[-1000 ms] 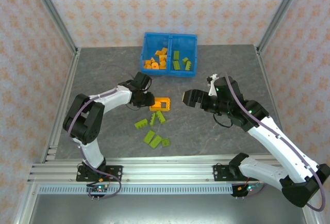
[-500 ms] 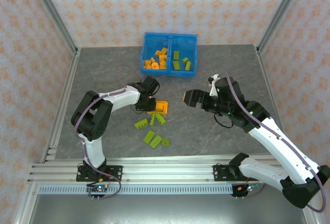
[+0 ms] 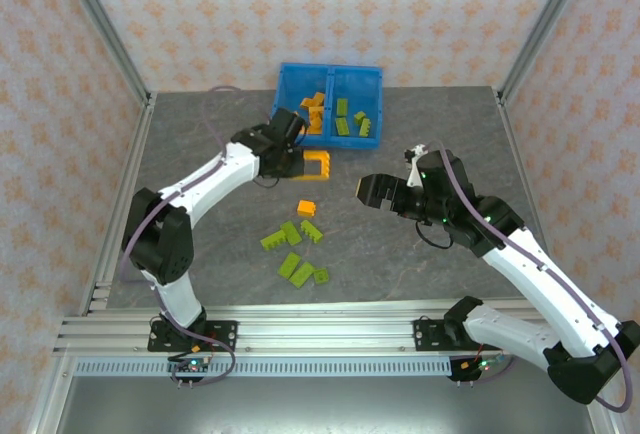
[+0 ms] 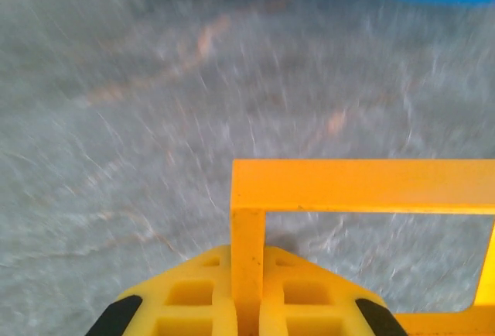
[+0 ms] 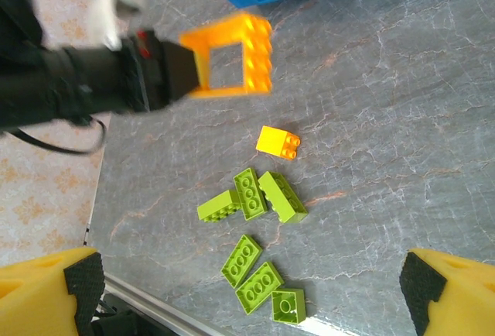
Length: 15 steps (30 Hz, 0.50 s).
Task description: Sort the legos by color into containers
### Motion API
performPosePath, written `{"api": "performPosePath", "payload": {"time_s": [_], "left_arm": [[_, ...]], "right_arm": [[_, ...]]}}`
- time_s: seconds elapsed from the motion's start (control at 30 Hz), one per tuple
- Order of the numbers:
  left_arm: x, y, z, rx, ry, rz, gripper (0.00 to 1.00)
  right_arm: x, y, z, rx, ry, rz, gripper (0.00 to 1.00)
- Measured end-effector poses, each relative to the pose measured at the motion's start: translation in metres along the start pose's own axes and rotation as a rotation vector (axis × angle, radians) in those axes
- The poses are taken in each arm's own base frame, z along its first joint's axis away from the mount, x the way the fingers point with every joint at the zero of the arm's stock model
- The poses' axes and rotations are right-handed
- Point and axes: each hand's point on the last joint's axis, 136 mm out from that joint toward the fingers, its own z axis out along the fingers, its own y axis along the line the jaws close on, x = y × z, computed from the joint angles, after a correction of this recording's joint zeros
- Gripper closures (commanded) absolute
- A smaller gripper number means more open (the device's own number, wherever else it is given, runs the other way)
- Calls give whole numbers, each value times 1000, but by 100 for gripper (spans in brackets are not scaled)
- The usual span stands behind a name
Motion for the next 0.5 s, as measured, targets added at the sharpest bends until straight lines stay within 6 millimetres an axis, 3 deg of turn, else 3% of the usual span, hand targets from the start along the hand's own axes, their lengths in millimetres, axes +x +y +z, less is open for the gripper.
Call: {"api": "performPosePath", "payload": {"time_s": [0.1,0.17,0.3,0.4,0.5], "left_arm": [[-74,12,-16,-37,-152,-58,100],[-120,19,-16,-54,-241,-98,100],[-190,27,15,-78,-345,-157,100],[-217,22,55,-72,-385,-171,100],[-215,20,94,-79,-370,-177,100]], "right_arm": [[0,0,-1,-2,-2,6,1],[0,1,-1,-3,-4,12,1],[-1,0,-3,-4,-10,22,1],[-1,-1,-6,4,-19,29,1],[-2,-2,-8,9,-25,29,1]]}}
